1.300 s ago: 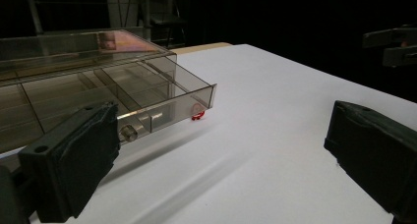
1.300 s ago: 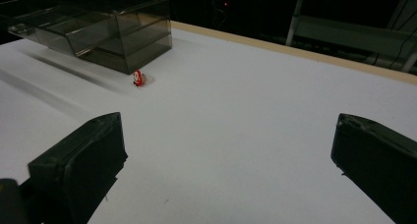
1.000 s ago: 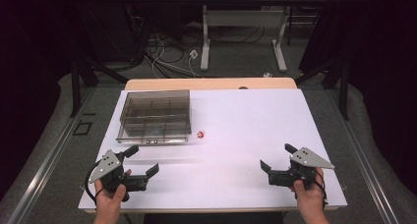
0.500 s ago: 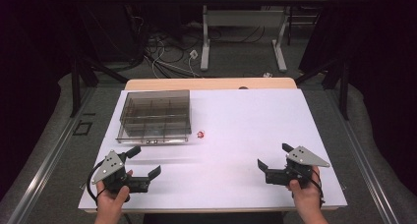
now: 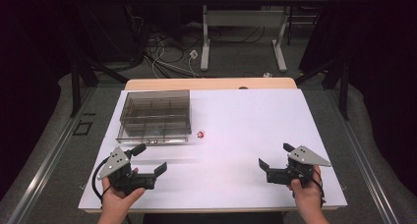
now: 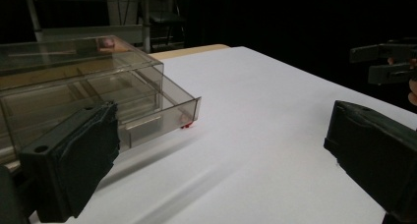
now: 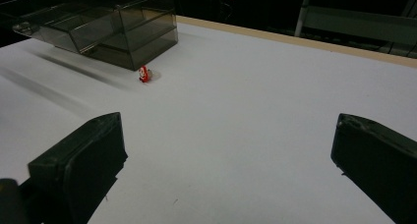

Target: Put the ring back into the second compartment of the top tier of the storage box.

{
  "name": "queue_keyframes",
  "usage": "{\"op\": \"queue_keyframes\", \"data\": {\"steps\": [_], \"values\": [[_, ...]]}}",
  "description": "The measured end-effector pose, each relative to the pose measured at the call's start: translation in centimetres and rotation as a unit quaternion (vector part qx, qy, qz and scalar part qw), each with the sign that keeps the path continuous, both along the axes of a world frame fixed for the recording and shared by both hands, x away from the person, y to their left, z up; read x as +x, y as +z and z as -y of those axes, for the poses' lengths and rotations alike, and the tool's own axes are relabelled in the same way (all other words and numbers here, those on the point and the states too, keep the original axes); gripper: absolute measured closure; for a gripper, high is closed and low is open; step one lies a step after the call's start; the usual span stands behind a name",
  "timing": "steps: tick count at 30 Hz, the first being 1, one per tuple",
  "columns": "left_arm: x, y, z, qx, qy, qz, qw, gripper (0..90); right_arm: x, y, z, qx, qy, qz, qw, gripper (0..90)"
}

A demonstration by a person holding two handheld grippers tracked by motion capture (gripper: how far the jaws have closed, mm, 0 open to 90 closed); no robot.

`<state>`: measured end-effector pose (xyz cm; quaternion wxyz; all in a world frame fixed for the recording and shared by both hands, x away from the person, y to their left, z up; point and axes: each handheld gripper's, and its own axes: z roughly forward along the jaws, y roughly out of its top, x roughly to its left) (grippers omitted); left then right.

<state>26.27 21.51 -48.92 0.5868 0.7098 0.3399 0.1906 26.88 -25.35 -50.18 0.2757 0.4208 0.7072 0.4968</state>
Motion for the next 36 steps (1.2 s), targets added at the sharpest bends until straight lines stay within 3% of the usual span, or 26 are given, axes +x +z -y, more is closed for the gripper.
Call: {"op": "queue_keyframes", "data": {"steps": [4,15,23,36], "values": [[0.2,0.8,0.9,0.008,-0.005,0.005,0.9999,0.1,0.0,0.0,0.1,-0.002,0.001,0.0,1.0,0.0],[1.1,1.6,3.1,0.015,-0.025,-0.02,0.9994,0.1,-0.1,0.0,0.3,0.004,0.002,0.0,1.0,0.0],[2.0,2.8,4.0,0.033,-0.031,-0.03,0.9985,0.8,0.0,0.0,0.4,0.003,0.003,-0.002,1.0,0.0],[3.3,4.9,7.3,0.055,-0.03,-0.035,0.9974,1.3,-0.1,-0.1,0.6,0.007,0.003,-0.006,1.0,0.0]]}}
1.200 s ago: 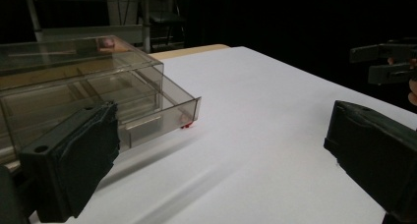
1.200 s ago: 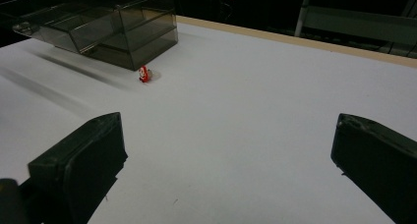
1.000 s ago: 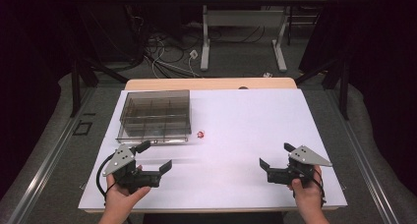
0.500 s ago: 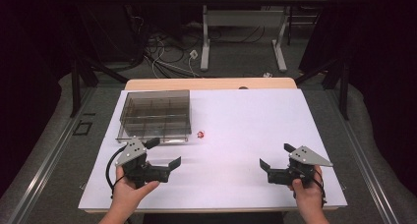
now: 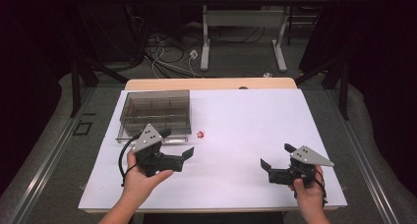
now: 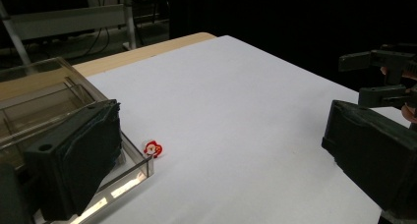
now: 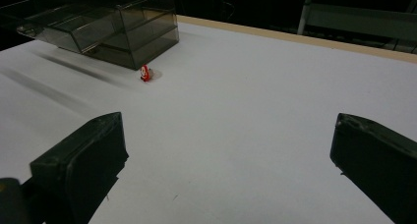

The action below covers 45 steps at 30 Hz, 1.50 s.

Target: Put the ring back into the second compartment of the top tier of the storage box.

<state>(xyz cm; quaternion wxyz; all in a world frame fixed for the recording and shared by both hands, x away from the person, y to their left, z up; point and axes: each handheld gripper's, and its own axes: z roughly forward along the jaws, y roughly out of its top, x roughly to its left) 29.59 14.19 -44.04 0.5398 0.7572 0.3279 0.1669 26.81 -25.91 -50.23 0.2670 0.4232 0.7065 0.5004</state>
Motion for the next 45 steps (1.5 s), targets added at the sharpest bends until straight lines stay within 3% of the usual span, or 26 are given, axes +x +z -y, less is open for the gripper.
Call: {"op": "queue_keyframes", "data": {"steps": [7,14,21,35,45], "values": [[0.8,0.6,2.1,0.012,-0.007,-0.009,0.9999,2.6,0.0,0.0,0.2,-0.001,0.0,0.0,1.0,0.3],[1.6,1.2,4.1,0.007,-0.012,-0.015,0.9998,2.0,0.0,0.0,0.4,0.003,-0.001,0.0,1.0,0.5],[2.4,1.5,5.9,0.016,-0.019,-0.02,0.9995,0.3,0.0,0.0,0.6,0.005,-0.003,-0.001,1.0,0.7],[4.2,1.6,9.1,0.031,-0.007,-0.04,0.9987,1.2,0.0,0.0,0.8,0.004,-0.004,-0.003,1.0,1.4],[5.1,1.1,10.0,0.043,0.01,-0.064,0.9969,8.8,0.0,0.0,0.8,0.007,-0.002,-0.007,0.9999,1.9]]}}
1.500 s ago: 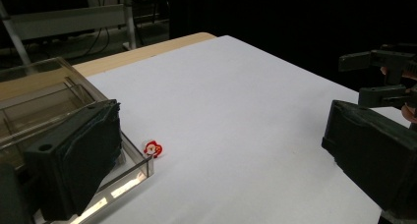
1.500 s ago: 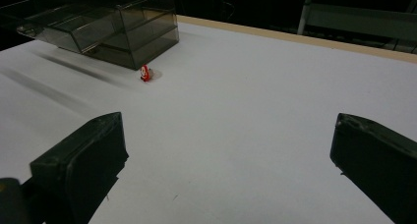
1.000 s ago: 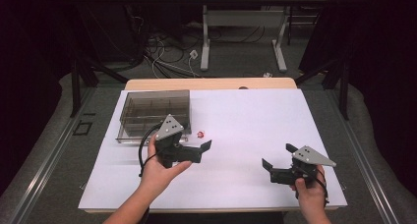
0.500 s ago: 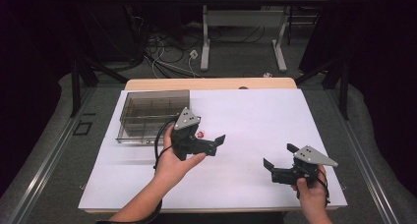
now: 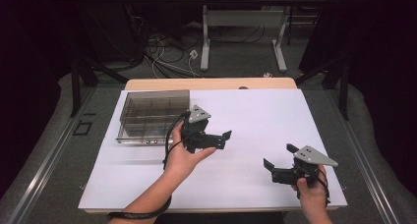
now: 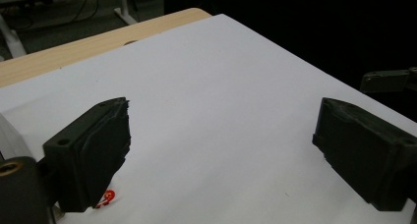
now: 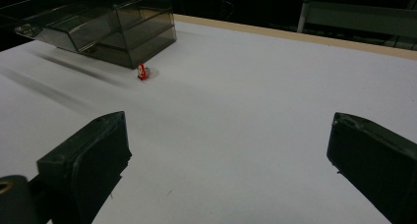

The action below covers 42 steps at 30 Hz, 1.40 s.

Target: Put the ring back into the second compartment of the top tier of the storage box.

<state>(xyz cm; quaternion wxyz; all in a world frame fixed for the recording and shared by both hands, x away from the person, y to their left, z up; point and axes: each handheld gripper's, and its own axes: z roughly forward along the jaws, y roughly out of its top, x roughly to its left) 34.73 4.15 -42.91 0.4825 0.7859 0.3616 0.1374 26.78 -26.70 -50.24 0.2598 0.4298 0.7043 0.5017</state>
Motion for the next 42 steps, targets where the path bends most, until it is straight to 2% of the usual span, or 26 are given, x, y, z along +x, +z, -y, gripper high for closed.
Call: {"op": "queue_keyframes", "data": {"steps": [6,13,19,22,24,25,27,28,31,36,37,39,41,42], "values": [[0.7,-0.3,0.4,0.012,0.02,-0.005,0.9997,12.9,0.1,-0.1,0.0,-0.005,0.006,0.004,1.0,2.3],[1.6,-0.9,1.2,0.03,0.044,-0.021,0.9984,15.2,0.1,-0.1,0.0,-0.004,0.007,0.003,1.0,2.4],[2.5,-1.4,1.8,0.045,0.049,-0.031,0.9973,17.3,0.1,-0.1,0.1,-0.006,0.005,0.001,1.0,2.5],[3.0,-1.6,2.1,0.05,0.053,-0.044,0.9964,19.2,0.1,-0.1,0.1,-0.006,0.006,0.001,1.0,2.5],[3.4,-1.8,2.2,0.052,0.058,-0.055,0.9954,20.1,0.1,-0.1,0.1,-0.005,0.006,0.001,1.0,2.5],[3.8,-2.0,2.3,0.054,0.061,-0.068,0.9943,22.3,0.1,-0.1,0.2,-0.005,0.008,0.001,1.0,2.5],[4.0,-2.1,2.3,0.058,0.061,-0.073,0.9938,22.4,0.1,-0.1,0.2,-0.005,0.008,0.001,1.0,2.6],[4.4,-2.2,2.4,0.058,0.064,-0.093,0.992,24.2,0.1,-0.1,0.2,-0.006,0.009,-0.001,0.9999,2.6],[4.8,-2.2,2.4,0.057,0.071,-0.103,0.9905,25.2,0.1,-0.1,0.2,-0.006,0.011,-0.001,0.9999,2.7],[5.7,-2.5,2.4,0.071,0.09,-0.117,0.9865,27.9,0.1,-0.1,0.2,-0.005,0.01,-0.003,0.9999,3.0],[5.7,-2.5,2.4,0.071,0.09,-0.117,0.9865,28.2,0.1,-0.1,0.2,-0.005,0.01,-0.003,0.9999,3.0],[5.9,-2.6,2.4,0.077,0.1,-0.118,0.9849,29.2,0.1,-0.1,0.2,-0.006,0.011,-0.002,0.9999,3.1],[6.2,-2.8,2.5,0.082,0.108,-0.128,0.9824,29.4,0.1,-0.1,0.2,-0.005,0.011,-0.003,0.9999,3.1],[6.3,-3.0,2.4,0.084,0.11,-0.129,0.982,29.5,0.1,-0.1,0.2,-0.004,0.01,-0.004,0.9999,3.1]]}}
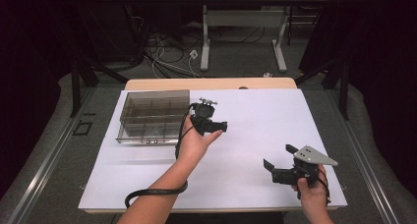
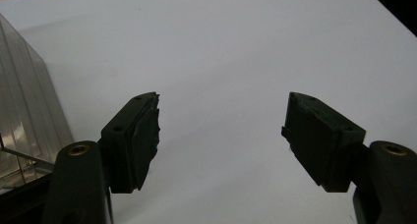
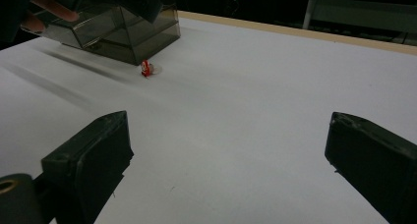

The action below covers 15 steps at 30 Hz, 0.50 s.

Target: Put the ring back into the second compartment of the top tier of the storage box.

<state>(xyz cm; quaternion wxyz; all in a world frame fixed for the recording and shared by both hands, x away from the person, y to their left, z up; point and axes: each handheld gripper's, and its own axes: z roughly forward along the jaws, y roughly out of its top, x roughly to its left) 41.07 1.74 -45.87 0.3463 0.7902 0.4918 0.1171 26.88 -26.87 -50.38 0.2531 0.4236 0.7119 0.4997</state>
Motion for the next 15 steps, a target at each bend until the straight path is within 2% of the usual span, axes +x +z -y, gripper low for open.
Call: {"op": "queue_keyframes", "data": {"steps": [4,10,14,15], "values": [[0.5,-0.6,0.0,0.017,0.015,-0.022,0.9995,31.0,0.0,0.0,0.0,-0.002,0.002,0.001,1.0,3.3],[1.1,-1.2,-0.2,0.026,0.024,-0.036,0.9987,31.6,0.1,-0.1,-0.1,0.0,0.003,0.001,1.0,3.7],[1.7,-1.6,-0.1,0.033,0.038,-0.051,0.9974,31.7,0.1,-0.1,-0.1,0.0,0.005,0.001,1.0,3.7],[1.9,-1.8,-0.1,0.036,0.044,-0.063,0.9964,31.8,0.1,-0.1,-0.1,-0.001,0.006,0.0,1.0,3.8]]}}
